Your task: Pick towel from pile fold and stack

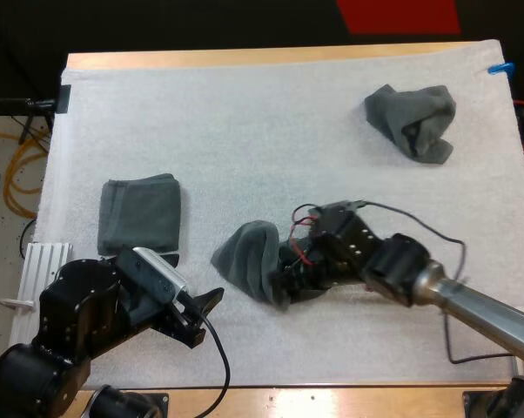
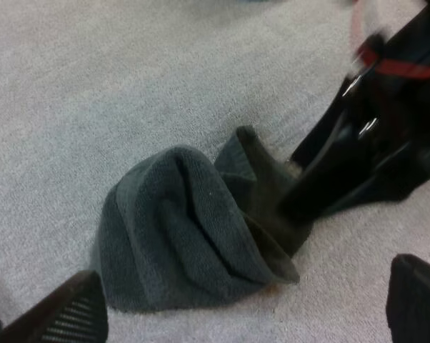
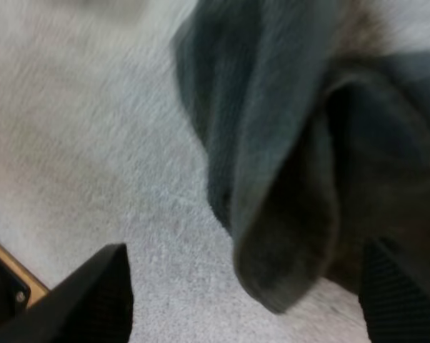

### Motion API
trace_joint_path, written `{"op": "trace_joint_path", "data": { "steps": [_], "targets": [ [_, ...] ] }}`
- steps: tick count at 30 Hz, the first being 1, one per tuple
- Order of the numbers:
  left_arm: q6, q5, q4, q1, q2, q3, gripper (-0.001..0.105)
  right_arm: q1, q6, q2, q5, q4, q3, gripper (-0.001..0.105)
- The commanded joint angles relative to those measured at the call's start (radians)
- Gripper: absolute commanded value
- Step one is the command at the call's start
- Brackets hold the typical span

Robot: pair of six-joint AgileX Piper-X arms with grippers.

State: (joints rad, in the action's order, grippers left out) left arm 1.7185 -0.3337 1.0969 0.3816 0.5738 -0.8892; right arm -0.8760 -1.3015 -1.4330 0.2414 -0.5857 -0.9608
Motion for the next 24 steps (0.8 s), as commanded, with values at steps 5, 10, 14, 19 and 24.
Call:
{"op": "trace_joint_path", "data": {
  "steps": [5, 10, 14, 19, 24],
  "targets": [
    [0.004, 0.008, 0.003, 0.003, -0.005, -0.001, 0.076, -0.005, 0.028, -0.120, 0.032, 0.025, -0.002, 0.064],
    [0.004, 0.008, 0.005, 0.003, -0.005, -0.001, 0.076, -0.005, 0.025, -0.216, 0.073, 0.092, -0.002, 0.064],
    [0.004, 0.008, 0.005, 0.003, -0.005, -0.001, 0.076, -0.005, 0.047, -0.254, 0.080, 0.162, -0.002, 0.048],
    [0.004, 0.008, 0.005, 0.003, -0.005, -0.001, 0.076, -0.005, 0.057, -0.250, 0.070, 0.192, -0.002, 0.001],
    [0.004, 0.008, 0.005, 0.003, -0.005, -0.001, 0.076, -0.005, -0.003, -0.173, -0.024, 0.193, -0.002, 0.001]
  ]
}}
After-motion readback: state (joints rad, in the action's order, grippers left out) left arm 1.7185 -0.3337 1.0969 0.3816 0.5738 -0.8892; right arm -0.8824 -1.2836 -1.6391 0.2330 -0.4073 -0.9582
